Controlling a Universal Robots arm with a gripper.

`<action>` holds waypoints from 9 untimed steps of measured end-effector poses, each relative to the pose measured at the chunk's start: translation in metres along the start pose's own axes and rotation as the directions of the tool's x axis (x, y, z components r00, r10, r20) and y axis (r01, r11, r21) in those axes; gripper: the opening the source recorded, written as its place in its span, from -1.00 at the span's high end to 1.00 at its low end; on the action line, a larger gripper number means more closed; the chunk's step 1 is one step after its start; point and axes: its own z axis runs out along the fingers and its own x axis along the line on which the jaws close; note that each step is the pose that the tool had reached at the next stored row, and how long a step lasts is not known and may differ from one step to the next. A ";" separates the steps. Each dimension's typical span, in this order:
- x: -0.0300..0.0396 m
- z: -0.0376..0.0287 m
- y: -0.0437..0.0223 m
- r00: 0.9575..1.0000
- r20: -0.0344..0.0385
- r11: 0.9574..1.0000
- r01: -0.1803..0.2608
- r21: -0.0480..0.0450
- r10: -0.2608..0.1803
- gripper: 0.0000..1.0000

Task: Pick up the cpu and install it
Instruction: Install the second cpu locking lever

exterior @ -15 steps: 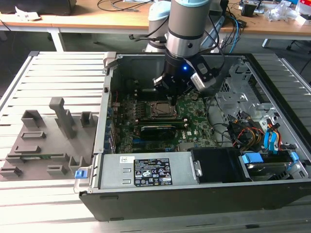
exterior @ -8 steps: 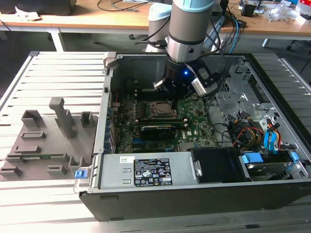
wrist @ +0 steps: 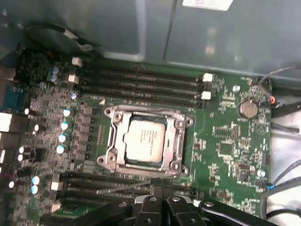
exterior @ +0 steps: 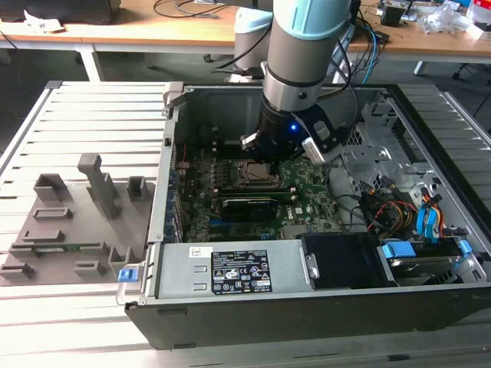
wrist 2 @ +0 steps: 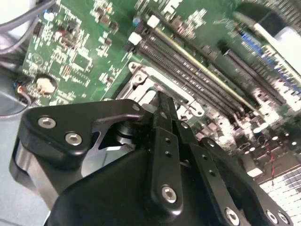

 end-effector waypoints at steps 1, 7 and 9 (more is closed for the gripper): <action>0.0004 0.0010 -0.0001 1.000 0.000 1.000 0.000 -0.004 0.000 0.79; 0.0042 0.0122 -0.0014 1.000 0.001 1.000 0.000 -0.005 0.000 0.79; 0.0045 0.0162 -0.0020 1.000 0.001 1.000 0.000 -0.005 0.000 0.79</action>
